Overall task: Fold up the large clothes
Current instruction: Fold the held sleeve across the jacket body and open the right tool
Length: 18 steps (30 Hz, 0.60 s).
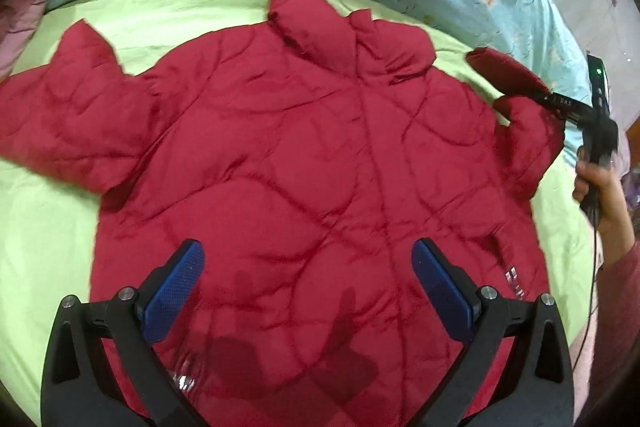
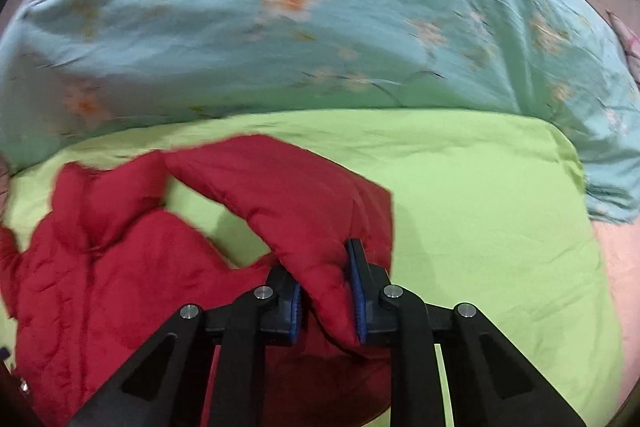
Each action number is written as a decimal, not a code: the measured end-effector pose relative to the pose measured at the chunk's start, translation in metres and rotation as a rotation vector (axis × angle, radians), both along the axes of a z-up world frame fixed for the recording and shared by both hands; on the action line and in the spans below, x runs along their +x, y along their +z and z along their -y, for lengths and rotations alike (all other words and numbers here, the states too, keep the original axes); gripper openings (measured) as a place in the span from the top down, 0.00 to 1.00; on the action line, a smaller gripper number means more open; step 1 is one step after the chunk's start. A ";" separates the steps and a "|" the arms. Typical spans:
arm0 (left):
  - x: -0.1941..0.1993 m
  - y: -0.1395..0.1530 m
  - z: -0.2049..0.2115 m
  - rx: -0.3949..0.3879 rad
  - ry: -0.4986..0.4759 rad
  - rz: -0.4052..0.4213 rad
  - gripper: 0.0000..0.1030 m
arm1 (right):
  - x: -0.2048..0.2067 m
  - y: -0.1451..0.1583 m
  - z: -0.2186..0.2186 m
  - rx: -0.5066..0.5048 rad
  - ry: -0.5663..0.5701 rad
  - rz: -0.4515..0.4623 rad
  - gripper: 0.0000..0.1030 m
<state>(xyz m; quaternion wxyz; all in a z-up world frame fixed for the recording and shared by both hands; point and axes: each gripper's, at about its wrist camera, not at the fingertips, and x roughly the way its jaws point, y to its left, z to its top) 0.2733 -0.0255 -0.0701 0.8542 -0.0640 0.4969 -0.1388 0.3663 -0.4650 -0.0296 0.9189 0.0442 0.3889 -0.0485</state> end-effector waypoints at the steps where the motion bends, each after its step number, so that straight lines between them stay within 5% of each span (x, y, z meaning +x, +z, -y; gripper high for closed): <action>1: 0.003 0.000 0.000 -0.009 0.000 -0.004 0.00 | -0.005 0.004 -0.012 0.015 0.029 0.019 0.81; 9: 0.017 -0.004 -0.018 -0.135 0.018 -0.040 0.00 | -0.024 0.028 -0.104 0.096 0.234 0.098 0.81; 18: 0.034 -0.003 -0.056 -0.293 0.051 -0.073 0.00 | -0.051 -0.011 -0.228 0.089 0.495 0.039 0.81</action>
